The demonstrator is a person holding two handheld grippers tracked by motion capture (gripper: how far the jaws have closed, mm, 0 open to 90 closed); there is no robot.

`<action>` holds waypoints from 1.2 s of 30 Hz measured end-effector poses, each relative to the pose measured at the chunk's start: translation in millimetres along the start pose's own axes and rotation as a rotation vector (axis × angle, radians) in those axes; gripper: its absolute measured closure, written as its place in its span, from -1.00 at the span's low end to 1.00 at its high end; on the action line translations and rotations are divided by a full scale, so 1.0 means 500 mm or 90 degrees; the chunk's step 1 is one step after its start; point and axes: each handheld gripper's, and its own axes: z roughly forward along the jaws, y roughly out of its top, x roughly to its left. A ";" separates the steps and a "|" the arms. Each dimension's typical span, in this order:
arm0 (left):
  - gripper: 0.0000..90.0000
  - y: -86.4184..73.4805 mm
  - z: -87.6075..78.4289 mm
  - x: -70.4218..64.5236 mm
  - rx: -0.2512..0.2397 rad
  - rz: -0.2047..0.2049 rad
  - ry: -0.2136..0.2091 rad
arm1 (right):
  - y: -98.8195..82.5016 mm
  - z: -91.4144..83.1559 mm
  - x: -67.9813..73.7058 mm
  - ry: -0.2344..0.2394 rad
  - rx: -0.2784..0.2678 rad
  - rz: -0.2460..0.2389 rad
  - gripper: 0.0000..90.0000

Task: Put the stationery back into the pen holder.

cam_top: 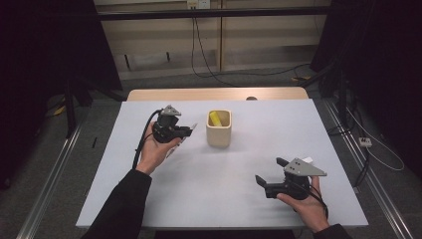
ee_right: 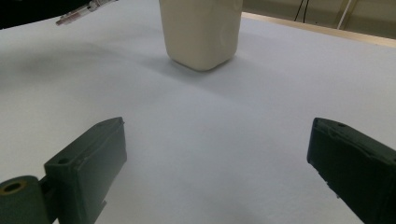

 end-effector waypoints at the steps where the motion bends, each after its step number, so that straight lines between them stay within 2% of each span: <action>1: 0.80 0.002 -0.003 -0.002 -0.007 0.001 -0.003 | 0.000 -0.001 -0.001 -0.001 0.001 -0.001 -0.90; 4: 0.80 0.007 -0.014 -0.012 -0.021 -0.001 -0.009 | 0.000 -0.006 -0.003 -0.005 0.003 -0.004 -0.90; 10: 0.80 0.024 -0.036 -0.033 -0.077 0.008 -0.016 | -0.003 -0.024 -0.008 -0.012 0.004 -0.006 -0.90; 14: 0.80 0.042 -0.050 -0.035 -0.108 0.008 -0.030 | -0.002 -0.040 -0.012 -0.022 -0.013 -0.001 -0.90; 17: 0.80 0.055 -0.058 -0.036 -0.129 -0.001 -0.035 | -0.005 -0.047 -0.018 -0.029 -0.010 0.002 -0.90; 21: 0.80 0.069 -0.066 -0.040 -0.146 0.002 -0.032 | -0.014 -0.054 -0.028 -0.039 -0.005 0.007 -0.90; 22: 0.80 0.072 -0.065 -0.041 -0.156 0.002 -0.038 | -0.016 -0.057 -0.031 -0.042 -0.004 0.008 -0.90; 27: 0.80 0.089 -0.060 -0.049 -0.161 0.008 -0.040 | -0.021 -0.066 -0.036 -0.047 -0.011 0.021 -0.90; 32: 0.80 0.111 -0.047 -0.057 -0.178 0.002 -0.050 | -0.024 -0.070 -0.038 -0.047 -0.005 0.024 -0.90; 36: 0.80 0.134 -0.039 -0.066 -0.182 0.010 -0.045 | -0.025 -0.069 -0.039 -0.046 -0.005 0.025 -0.90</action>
